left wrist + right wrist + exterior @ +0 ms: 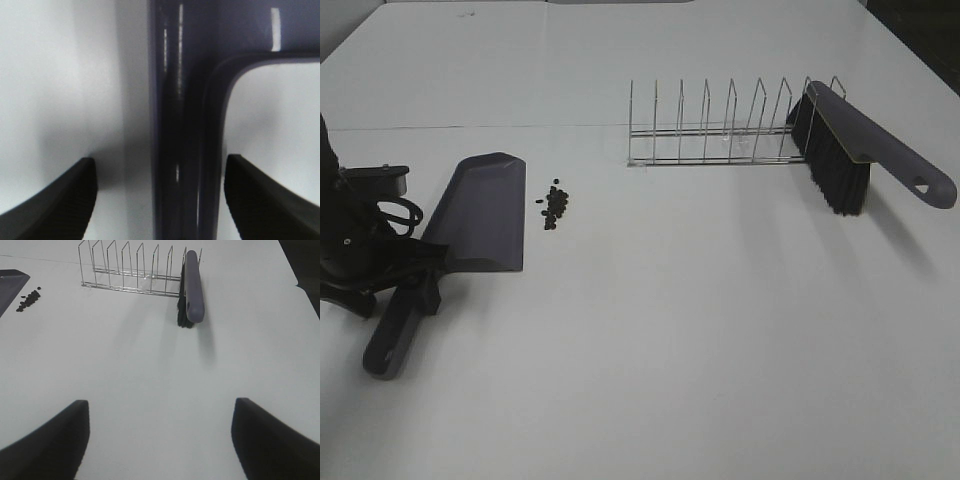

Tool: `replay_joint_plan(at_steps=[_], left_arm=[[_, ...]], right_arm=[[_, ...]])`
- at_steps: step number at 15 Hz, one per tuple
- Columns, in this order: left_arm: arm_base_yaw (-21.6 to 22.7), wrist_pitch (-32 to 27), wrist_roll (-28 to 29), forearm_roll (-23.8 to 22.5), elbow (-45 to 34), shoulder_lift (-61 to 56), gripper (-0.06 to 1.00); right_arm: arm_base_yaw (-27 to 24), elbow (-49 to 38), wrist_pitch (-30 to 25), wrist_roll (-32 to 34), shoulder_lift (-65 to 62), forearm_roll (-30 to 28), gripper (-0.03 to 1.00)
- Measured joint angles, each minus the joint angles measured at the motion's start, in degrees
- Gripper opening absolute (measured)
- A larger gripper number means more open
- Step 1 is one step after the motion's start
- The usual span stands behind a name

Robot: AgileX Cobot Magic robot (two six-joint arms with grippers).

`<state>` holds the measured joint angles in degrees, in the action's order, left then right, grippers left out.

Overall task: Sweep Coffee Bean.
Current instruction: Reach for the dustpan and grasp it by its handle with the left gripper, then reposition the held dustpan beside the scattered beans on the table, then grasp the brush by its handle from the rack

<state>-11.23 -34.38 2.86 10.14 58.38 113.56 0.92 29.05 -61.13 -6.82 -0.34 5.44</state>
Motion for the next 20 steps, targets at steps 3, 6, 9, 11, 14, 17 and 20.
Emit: replay_joint_plan(at_steps=[3, 6, 9, 11, 14, 17, 20], left_arm=[[0.0, 0.5, 0.0, -0.2, 0.5, 0.7, 0.63], [0.0, 1.4, 1.8, -0.2, 0.6, 0.9, 0.30], [0.0, 1.4, 5.6, 0.1, 0.6, 0.9, 0.26], [0.0, 1.4, 5.8, 0.1, 0.6, 0.6, 0.26], [0.0, 0.2, 5.8, -0.6, 0.4, -1.3, 0.26], [-0.4, 0.2, 5.9, -2.3, 0.3, -3.6, 0.26], [-1.9, 0.2, 6.0, -3.1, 0.3, -3.9, 0.26]], right_arm=[[0.0, 0.0, 0.0, 0.0, 0.0, 0.0, 0.66], [0.0, 0.0, 0.0, 0.0, 0.0, 0.0, 0.66], [0.0, 0.0, 0.0, 0.0, 0.0, 0.0, 0.66], [0.0, 0.0, 0.0, 0.0, 0.0, 0.0, 0.66], [0.0, 0.0, 0.0, 0.0, 0.0, 0.0, 0.66], [0.0, 0.0, 0.0, 0.0, 0.2, 0.0, 0.66], [0.0, 0.1, 0.4, 0.5, 5.1, -0.6, 0.66]])
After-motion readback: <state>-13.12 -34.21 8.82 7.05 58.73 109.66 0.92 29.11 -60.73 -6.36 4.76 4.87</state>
